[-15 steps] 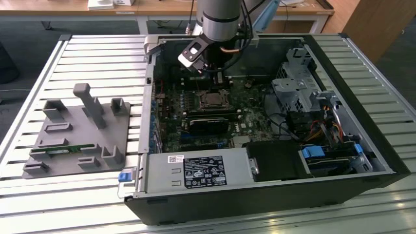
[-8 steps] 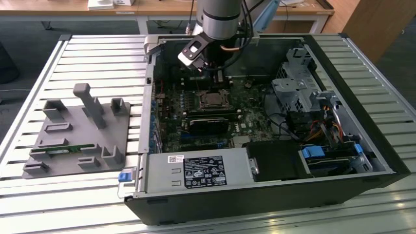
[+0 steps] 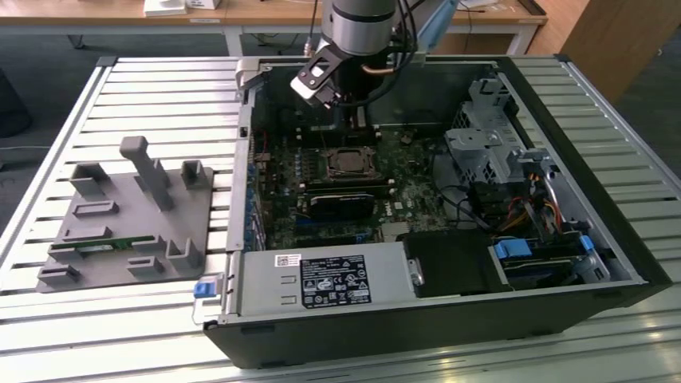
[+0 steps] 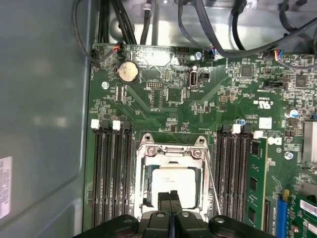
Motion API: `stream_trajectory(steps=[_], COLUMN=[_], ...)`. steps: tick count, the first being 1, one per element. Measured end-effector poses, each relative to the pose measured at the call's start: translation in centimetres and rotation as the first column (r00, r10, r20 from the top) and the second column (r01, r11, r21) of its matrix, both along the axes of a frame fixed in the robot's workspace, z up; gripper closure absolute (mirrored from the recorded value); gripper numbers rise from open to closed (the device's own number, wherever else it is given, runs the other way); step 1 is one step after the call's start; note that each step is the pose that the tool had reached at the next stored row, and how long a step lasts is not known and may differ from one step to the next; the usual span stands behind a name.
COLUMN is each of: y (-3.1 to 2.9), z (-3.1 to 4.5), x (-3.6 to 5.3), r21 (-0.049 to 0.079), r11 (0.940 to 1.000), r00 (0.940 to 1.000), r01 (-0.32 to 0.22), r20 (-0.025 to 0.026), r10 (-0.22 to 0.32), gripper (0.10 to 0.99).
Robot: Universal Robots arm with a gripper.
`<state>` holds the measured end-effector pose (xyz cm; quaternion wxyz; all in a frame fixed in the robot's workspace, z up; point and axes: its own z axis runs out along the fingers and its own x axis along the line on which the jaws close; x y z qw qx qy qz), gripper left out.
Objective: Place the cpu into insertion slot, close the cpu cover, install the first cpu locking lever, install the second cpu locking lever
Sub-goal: 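Install the first cpu locking lever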
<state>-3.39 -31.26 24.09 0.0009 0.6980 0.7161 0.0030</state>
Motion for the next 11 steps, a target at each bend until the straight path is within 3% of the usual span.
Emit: stream_trajectory(steps=[6, 11], y=[0.0, 0.0], z=[1.06, 1.21], x=[0.0, 0.0], r21=[0.0, 0.0], r11=[1.0, 0.9999], r00=[1.0, 0.9999], r01=[0.0, -0.014], r20=[0.0, 0.0], r10=[0.0, 0.014], gripper=[0.98, 0.98])
